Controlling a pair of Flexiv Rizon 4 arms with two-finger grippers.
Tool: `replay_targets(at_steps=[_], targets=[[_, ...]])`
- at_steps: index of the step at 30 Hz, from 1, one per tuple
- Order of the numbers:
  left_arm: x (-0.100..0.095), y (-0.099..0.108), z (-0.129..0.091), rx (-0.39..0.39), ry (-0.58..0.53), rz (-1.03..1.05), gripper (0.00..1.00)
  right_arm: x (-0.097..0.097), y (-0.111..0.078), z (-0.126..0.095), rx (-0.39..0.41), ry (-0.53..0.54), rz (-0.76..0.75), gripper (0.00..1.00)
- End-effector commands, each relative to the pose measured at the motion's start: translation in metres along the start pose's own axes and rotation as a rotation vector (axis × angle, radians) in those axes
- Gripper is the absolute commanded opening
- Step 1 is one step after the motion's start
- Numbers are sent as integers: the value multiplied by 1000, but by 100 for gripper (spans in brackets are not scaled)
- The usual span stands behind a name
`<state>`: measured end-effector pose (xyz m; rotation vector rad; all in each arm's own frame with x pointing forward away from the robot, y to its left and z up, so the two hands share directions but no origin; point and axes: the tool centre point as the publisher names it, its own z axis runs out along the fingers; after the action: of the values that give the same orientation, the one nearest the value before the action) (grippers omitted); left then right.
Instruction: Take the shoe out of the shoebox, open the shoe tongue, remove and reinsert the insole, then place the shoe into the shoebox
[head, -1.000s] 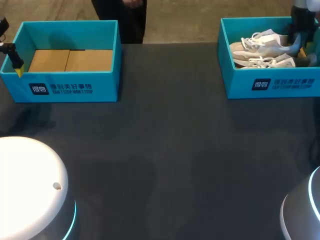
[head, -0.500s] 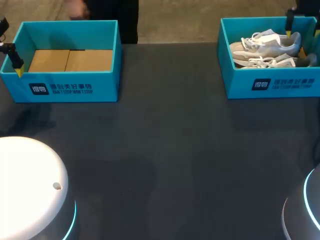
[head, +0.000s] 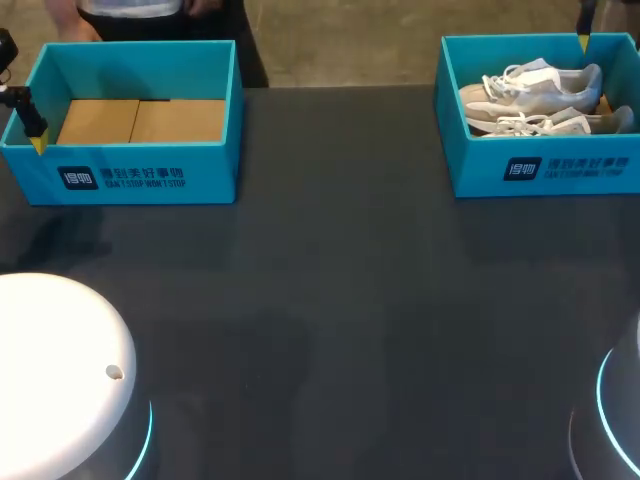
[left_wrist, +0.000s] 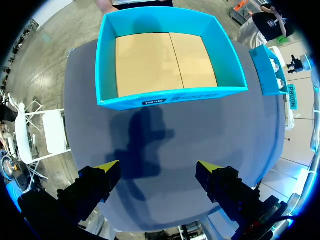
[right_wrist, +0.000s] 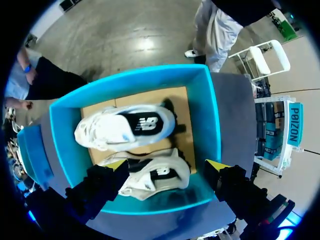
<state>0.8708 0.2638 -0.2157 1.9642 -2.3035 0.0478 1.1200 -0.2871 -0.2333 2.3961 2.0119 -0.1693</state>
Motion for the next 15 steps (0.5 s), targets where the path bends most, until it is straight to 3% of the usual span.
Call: replay_targets(at_steps=[1,15], targets=[[0,1,0,0,-2,-1,100,6,-45,-7,-78,8,7,100],[0,1,0,0,-2,-1,100,43,-107,-12,-88,56,33,100]])
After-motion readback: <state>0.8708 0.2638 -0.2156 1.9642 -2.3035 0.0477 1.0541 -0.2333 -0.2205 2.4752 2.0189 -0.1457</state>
